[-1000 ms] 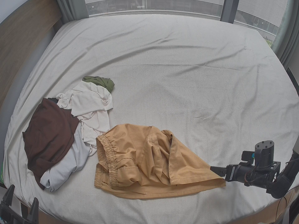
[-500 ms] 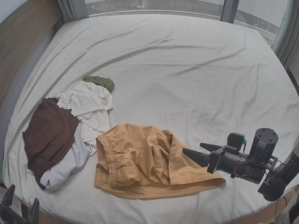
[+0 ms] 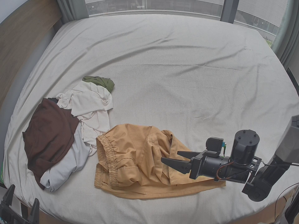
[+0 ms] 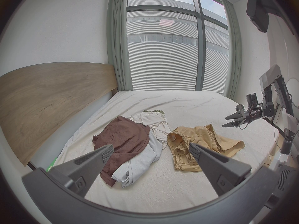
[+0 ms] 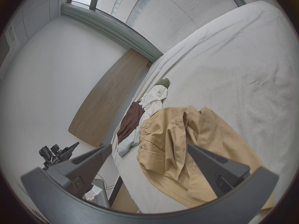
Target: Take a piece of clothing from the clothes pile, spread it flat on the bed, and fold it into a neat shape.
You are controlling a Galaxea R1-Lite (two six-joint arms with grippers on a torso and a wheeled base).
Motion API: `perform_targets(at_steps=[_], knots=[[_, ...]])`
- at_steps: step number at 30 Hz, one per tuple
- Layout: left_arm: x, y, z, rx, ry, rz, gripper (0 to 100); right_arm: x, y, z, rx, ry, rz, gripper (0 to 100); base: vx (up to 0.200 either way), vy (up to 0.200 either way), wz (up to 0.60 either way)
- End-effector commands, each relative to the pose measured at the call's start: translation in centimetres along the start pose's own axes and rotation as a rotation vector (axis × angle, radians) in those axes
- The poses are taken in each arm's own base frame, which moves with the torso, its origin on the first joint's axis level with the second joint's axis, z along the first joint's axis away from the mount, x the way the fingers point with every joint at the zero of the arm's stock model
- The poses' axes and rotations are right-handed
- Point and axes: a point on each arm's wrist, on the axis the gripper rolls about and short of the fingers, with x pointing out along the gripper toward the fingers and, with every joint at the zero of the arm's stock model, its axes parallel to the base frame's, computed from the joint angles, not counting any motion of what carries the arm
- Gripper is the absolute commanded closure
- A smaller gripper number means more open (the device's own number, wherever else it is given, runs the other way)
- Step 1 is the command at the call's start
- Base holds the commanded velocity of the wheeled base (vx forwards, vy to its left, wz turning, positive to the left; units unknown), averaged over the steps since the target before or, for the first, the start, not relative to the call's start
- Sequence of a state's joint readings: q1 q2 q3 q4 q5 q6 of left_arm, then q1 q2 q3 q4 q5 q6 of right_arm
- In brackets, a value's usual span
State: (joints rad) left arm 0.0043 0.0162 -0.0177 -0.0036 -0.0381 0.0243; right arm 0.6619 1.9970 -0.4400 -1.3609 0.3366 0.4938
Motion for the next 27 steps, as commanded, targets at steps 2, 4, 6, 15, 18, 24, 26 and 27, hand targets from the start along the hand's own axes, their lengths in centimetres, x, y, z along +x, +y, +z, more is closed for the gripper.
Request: perform_targets(at_steps=[2,4,6,15,18,24,26,27], knots=[[0.0,0.0,-0.5,-0.003,-0.003,-0.003,0,1.9,-0.4,-1.0,0.006,0.035,0.005,0,0.0,0.0,0.0],[-0.1,0.0,0.3,0.0,-0.067,0.014,0,2.7,-0.6,-1.2,0.008,0.044,0.004,0,0.0,0.0,0.0],[-0.7,0.1,4.7,0.01,-0.253,0.024,0,3.2,-0.8,-1.3,0.009,0.052,-0.001,0,0.0,0.0,0.0],[4.3,-0.6,7.7,-0.185,0.121,-0.422,0,4.5,-0.8,-0.3,0.015,0.058,-0.011,0,0.0,0.0,0.0],[5.8,-1.2,8.8,-0.296,0.2,-0.493,0,4.6,-0.9,-0.1,0.013,0.052,-0.009,0,0.0,0.0,0.0],[12.3,-3.5,9.3,-0.419,0.422,-0.544,0,6.1,-2.2,-0.6,0.024,0.068,-0.032,0,0.0,0.0,0.0],[14.1,-4.1,8.9,-0.419,0.441,-0.545,0,6.4,-2.5,-0.7,0.024,0.068,-0.035,0,0.0,0.0,0.0],[14.4,-4.2,8.8,-0.419,0.444,-0.544,0,6.4,-2.5,-0.7,0.024,0.068,-0.035,0,0.0,0.0,0.0]])
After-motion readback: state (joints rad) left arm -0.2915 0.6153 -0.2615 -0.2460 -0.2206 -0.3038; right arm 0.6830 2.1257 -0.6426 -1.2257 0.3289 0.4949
